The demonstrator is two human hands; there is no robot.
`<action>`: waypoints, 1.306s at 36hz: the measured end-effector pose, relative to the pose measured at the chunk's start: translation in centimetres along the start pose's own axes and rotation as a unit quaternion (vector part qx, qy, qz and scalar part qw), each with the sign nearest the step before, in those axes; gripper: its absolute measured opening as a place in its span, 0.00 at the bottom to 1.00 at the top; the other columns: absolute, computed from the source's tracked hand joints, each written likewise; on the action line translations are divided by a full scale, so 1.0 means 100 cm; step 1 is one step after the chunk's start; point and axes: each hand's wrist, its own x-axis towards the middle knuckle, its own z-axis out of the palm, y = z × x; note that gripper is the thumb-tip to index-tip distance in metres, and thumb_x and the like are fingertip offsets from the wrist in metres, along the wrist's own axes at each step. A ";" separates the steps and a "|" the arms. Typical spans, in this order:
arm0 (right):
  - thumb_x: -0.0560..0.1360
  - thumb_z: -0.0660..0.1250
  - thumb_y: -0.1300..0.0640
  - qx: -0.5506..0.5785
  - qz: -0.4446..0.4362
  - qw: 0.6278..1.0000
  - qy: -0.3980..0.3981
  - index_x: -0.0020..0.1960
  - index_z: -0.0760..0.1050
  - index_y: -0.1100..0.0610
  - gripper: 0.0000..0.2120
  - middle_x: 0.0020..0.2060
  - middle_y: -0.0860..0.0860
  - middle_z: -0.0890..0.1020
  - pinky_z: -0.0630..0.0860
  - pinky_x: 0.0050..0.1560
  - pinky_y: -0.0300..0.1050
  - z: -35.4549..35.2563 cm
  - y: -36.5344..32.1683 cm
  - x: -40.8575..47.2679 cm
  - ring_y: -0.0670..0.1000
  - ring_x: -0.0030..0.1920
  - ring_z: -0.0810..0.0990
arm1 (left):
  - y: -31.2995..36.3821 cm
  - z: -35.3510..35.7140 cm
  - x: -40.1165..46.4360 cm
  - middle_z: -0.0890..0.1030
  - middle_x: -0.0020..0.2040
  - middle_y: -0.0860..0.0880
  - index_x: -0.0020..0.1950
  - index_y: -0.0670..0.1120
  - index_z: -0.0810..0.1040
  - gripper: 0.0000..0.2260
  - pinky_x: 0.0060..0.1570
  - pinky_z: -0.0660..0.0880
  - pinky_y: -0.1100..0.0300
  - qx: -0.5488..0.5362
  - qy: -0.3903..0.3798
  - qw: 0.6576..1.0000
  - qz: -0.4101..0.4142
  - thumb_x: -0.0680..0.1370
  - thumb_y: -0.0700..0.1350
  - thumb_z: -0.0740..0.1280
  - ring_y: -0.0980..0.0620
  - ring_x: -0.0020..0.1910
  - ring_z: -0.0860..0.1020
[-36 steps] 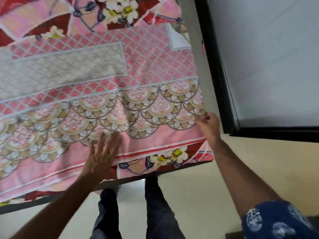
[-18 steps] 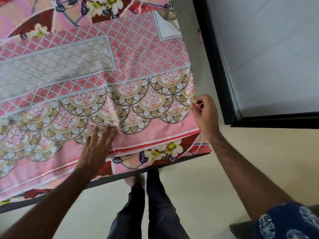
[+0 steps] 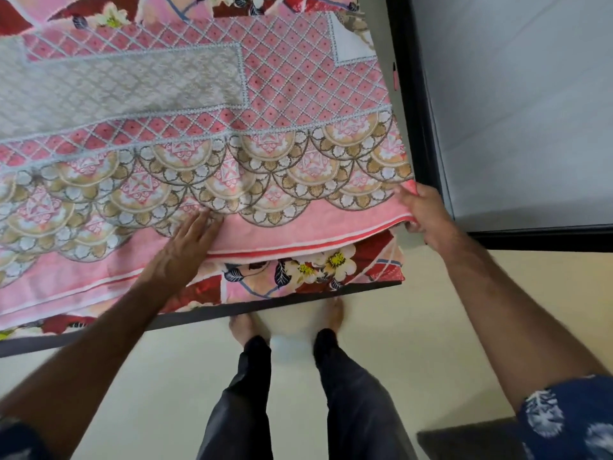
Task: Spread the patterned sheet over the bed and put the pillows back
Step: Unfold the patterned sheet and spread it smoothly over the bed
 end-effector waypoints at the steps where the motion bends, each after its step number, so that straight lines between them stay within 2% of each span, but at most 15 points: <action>1: 0.81 0.66 0.51 0.009 -0.004 1.000 -0.002 0.49 0.78 0.49 0.04 0.39 0.45 0.82 0.69 0.25 0.34 -0.007 0.000 0.000 0.45 0.36 0.76 | 0.000 0.002 0.000 0.59 0.79 0.32 0.83 0.44 0.52 0.50 0.68 0.67 0.30 -0.014 -0.017 1.000 0.002 0.65 0.20 0.66 0.29 0.78 0.58; 3: 0.81 0.66 0.51 0.030 -0.018 0.999 -0.018 0.49 0.78 0.49 0.04 0.37 0.46 0.81 0.65 0.21 0.33 -0.021 -0.001 0.000 0.44 0.33 0.76 | 0.004 0.003 -0.004 0.53 0.82 0.39 0.84 0.51 0.44 0.54 0.73 0.62 0.31 -0.041 -0.041 0.998 0.005 0.69 0.31 0.75 0.35 0.81 0.52; 6: 0.81 0.66 0.50 0.022 -0.042 0.998 -0.052 0.49 0.79 0.49 0.05 0.33 0.43 0.81 0.65 0.24 0.34 -0.039 0.003 -0.001 0.42 0.29 0.75 | 0.017 0.000 -0.014 0.48 0.84 0.45 0.84 0.52 0.44 0.58 0.76 0.55 0.34 -0.063 -0.034 0.997 -0.011 0.67 0.38 0.81 0.42 0.82 0.47; 11: 0.81 0.66 0.48 -0.005 -0.055 0.993 -0.106 0.49 0.80 0.48 0.06 0.35 0.44 0.83 0.76 0.32 0.38 -0.064 0.022 -0.011 0.45 0.34 0.80 | 0.045 -0.016 -0.029 0.55 0.82 0.40 0.84 0.48 0.51 0.51 0.72 0.55 0.32 -0.039 -0.016 0.999 -0.013 0.69 0.34 0.78 0.36 0.81 0.53; 15: 0.83 0.62 0.51 0.016 -0.063 0.987 -0.145 0.50 0.78 0.50 0.08 0.39 0.47 0.83 0.79 0.39 0.44 -0.077 0.044 -0.028 0.47 0.37 0.82 | 0.063 -0.027 -0.045 0.54 0.83 0.44 0.84 0.51 0.49 0.57 0.73 0.58 0.33 0.005 -0.024 1.000 -0.012 0.64 0.23 0.73 0.39 0.81 0.55; 20: 0.82 0.63 0.47 0.000 -0.070 0.990 -0.122 0.51 0.80 0.50 0.09 0.41 0.52 0.84 0.78 0.36 0.43 -0.106 0.088 -0.042 0.51 0.37 0.82 | 0.112 -0.030 -0.059 0.54 0.83 0.45 0.83 0.47 0.53 0.54 0.76 0.56 0.35 0.026 -0.038 0.999 -0.020 0.61 0.17 0.58 0.41 0.82 0.51; 25: 0.82 0.64 0.47 -0.008 -0.054 0.995 -0.085 0.56 0.80 0.51 0.11 0.49 0.56 0.86 0.82 0.49 0.51 -0.141 0.138 -0.057 0.56 0.46 0.85 | 0.157 0.000 -0.066 0.55 0.83 0.43 0.83 0.45 0.55 0.57 0.75 0.57 0.32 0.029 -0.050 0.998 -0.010 0.55 0.17 0.57 0.39 0.81 0.52; 30: 0.83 0.63 0.48 -0.012 -0.027 0.998 -0.063 0.56 0.79 0.48 0.08 0.48 0.49 0.85 0.81 0.41 0.42 -0.167 0.179 -0.065 0.49 0.43 0.85 | 0.203 0.029 -0.065 0.60 0.81 0.38 0.80 0.40 0.61 0.49 0.71 0.63 0.32 0.078 -0.030 0.996 0.020 0.57 0.21 0.55 0.34 0.78 0.60; 34: 0.83 0.64 0.51 -0.015 -0.008 0.999 -0.042 0.57 0.80 0.51 0.08 0.44 0.45 0.85 0.80 0.35 0.35 -0.178 0.203 -0.061 0.43 0.37 0.84 | 0.225 0.048 -0.065 0.59 0.81 0.38 0.81 0.40 0.59 0.47 0.72 0.61 0.34 0.101 -0.046 0.994 0.020 0.61 0.23 0.55 0.33 0.79 0.58; 38: 0.83 0.63 0.52 -0.073 0.009 0.997 -0.038 0.57 0.78 0.53 0.08 0.45 0.51 0.84 0.76 0.32 0.37 -0.169 0.215 -0.052 0.46 0.36 0.82 | 0.241 0.049 -0.067 0.60 0.80 0.36 0.81 0.39 0.59 0.41 0.71 0.64 0.33 0.122 -0.080 0.989 -0.006 0.65 0.26 0.54 0.32 0.78 0.59; 40: 0.83 0.62 0.53 -0.139 0.000 0.990 -0.025 0.59 0.77 0.56 0.10 0.47 0.54 0.83 0.73 0.36 0.39 -0.160 0.218 -0.044 0.52 0.41 0.80 | 0.242 0.050 -0.065 0.63 0.79 0.34 0.80 0.38 0.60 0.39 0.69 0.67 0.32 0.117 -0.106 0.987 -0.021 0.67 0.27 0.56 0.31 0.77 0.62; 42: 0.83 0.63 0.52 -0.222 0.007 0.975 -0.003 0.65 0.73 0.61 0.15 0.52 0.58 0.82 0.71 0.41 0.44 -0.153 0.220 -0.033 0.55 0.44 0.77 | 0.235 0.058 -0.061 0.65 0.77 0.32 0.80 0.36 0.58 0.44 0.66 0.72 0.33 0.104 -0.146 0.984 -0.006 0.63 0.27 0.61 0.29 0.74 0.67; 44: 0.82 0.65 0.53 -0.274 0.052 0.960 -0.013 0.71 0.66 0.63 0.23 0.58 0.61 0.80 0.72 0.49 0.47 -0.149 0.222 -0.020 0.58 0.50 0.78 | 0.227 0.065 -0.052 0.68 0.76 0.34 0.82 0.40 0.52 0.45 0.65 0.74 0.38 0.074 -0.193 0.978 0.035 0.64 0.28 0.58 0.34 0.72 0.71; 46: 0.78 0.69 0.56 -0.334 0.072 0.939 -0.030 0.74 0.61 0.63 0.30 0.65 0.62 0.75 0.74 0.59 0.53 -0.144 0.222 -0.005 0.64 0.61 0.77 | 0.227 0.067 -0.043 0.61 0.81 0.42 0.83 0.46 0.49 0.38 0.75 0.63 0.44 0.073 -0.263 0.962 0.032 0.75 0.32 0.58 0.43 0.79 0.64; 47: 0.77 0.70 0.56 -0.368 0.066 0.927 -0.031 0.74 0.61 0.62 0.31 0.68 0.63 0.72 0.74 0.64 0.56 -0.140 0.219 -0.001 0.66 0.65 0.74 | 0.230 0.066 -0.038 0.58 0.82 0.45 0.83 0.48 0.52 0.32 0.78 0.57 0.46 0.053 -0.313 0.948 -0.006 0.80 0.36 0.58 0.46 0.80 0.60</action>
